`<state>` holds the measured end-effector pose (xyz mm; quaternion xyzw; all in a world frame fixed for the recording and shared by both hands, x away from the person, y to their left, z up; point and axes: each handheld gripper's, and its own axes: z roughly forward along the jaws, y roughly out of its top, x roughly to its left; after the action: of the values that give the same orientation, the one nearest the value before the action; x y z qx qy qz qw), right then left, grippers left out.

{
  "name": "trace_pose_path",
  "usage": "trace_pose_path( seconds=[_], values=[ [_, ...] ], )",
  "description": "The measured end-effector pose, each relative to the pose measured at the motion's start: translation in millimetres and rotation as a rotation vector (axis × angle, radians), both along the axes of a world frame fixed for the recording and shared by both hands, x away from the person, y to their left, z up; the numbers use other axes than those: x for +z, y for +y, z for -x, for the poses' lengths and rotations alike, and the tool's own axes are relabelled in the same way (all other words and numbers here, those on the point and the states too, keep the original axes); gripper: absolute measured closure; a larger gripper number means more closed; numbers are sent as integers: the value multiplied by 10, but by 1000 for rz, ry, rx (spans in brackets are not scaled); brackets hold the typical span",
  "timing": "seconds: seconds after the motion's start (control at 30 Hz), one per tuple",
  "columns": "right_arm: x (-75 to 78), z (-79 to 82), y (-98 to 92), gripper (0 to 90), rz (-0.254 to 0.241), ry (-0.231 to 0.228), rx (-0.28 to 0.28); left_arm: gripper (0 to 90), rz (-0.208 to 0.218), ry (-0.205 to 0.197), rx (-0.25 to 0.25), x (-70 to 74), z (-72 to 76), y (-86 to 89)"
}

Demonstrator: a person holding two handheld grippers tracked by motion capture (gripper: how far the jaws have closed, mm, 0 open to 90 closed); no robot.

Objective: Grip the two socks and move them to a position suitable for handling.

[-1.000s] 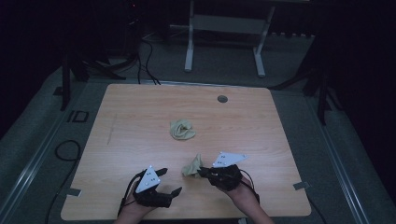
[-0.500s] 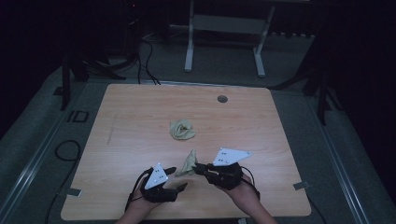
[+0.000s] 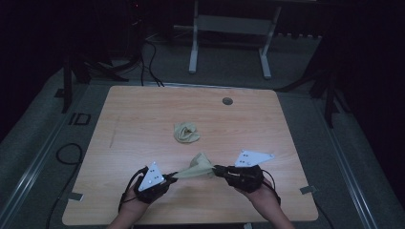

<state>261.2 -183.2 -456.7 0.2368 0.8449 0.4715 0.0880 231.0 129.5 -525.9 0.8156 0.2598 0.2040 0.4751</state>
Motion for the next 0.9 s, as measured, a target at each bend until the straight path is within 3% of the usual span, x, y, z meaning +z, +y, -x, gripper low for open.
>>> trace_pose_path(
  seconds=[0.07, 0.13, 0.3, 0.4, 0.5, 0.53, 0.63, 0.7, 0.73, 0.83, 0.9],
  values=[
    [-32, 12, -59, 847, 19, 2, -11, 875, -37, -6, -20, 61, 36, 11],
    [-67, 31, -99, 845, 30, 10, -7, 873, -43, 18, -50, 102, 68, 8],
    [-105, 119, -171, 844, 29, 57, 6, 867, -44, 170, -151, 161, 189, -34],
    [-127, 229, -209, 844, 29, 97, 40, 829, -77, 171, -179, 161, 301, -28],
    [-210, 317, -234, 843, 47, 129, 53, 739, -47, 193, -181, 95, 324, 24],
    [-241, 326, -242, 844, 54, 133, 49, 749, -48, 210, -183, 60, 315, 31],
    [-324, 281, -262, 844, 48, 168, 31, 896, -72, 243, -186, -46, 294, -13],
    [-352, 241, -257, 844, 45, 183, 13, 900, -92, 250, -211, -89, 295, -68],
    [-362, 219, -252, 844, 42, 191, 11, 900, -99, 250, -212, -102, 294, -92],
    [-367, 169, -223, 844, 44, 194, -1, 891, -113, 199, -156, -137, 289, -148],
    [-347, 153, -186, 844, 41, 187, 4, 596, -118, 189, -131, -171, 284, -203]
  ],
)
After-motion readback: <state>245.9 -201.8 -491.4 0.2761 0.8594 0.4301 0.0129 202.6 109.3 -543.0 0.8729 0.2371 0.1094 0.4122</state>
